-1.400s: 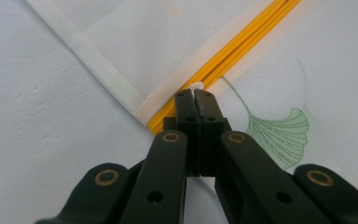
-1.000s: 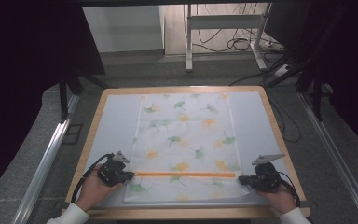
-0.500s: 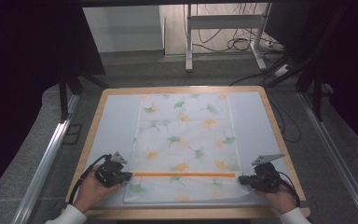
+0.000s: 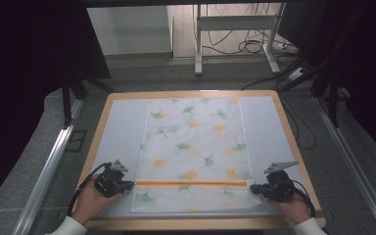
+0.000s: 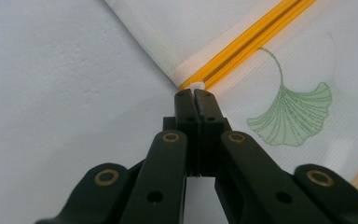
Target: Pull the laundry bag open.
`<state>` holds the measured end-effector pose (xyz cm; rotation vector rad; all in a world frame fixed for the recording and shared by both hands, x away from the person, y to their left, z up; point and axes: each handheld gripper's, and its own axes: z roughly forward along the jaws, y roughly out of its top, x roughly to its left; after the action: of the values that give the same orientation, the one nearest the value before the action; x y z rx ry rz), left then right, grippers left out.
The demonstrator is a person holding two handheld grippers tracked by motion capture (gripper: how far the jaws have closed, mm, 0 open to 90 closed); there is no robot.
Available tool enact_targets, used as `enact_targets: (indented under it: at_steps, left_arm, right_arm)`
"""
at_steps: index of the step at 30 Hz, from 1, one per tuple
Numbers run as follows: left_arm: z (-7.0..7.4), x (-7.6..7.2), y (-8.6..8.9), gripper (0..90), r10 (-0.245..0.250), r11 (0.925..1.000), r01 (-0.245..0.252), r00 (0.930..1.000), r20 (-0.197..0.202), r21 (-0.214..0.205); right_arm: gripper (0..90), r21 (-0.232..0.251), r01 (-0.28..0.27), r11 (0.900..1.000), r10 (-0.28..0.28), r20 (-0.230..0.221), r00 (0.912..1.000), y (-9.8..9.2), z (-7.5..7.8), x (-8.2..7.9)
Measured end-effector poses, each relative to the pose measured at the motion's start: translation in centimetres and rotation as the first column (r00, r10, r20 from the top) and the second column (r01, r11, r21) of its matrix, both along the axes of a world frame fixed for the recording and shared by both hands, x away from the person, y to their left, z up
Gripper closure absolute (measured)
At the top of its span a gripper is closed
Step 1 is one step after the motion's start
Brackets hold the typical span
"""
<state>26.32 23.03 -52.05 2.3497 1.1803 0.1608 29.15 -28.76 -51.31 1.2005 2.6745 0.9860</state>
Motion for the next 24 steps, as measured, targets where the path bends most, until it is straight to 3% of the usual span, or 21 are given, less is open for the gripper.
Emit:
enact_targets:
  at_steps: [6,24]
  left_arm:
    - [-0.04,0.05,0.05,90.0,0.001,1.0000,-0.001,1.0000,-0.006,-0.007]
    - [-0.11,-0.18,-0.07,89.2,0.008,0.9970,-0.003,0.9980,0.063,-0.077]
  right_arm:
    - [89.6,0.000,0.000,1.0000,0.000,0.001,1.0000,0.00,0.00,-0.01]
    - [89.4,0.002,0.000,1.0000,0.000,0.019,0.9998,-0.11,0.15,0.07]
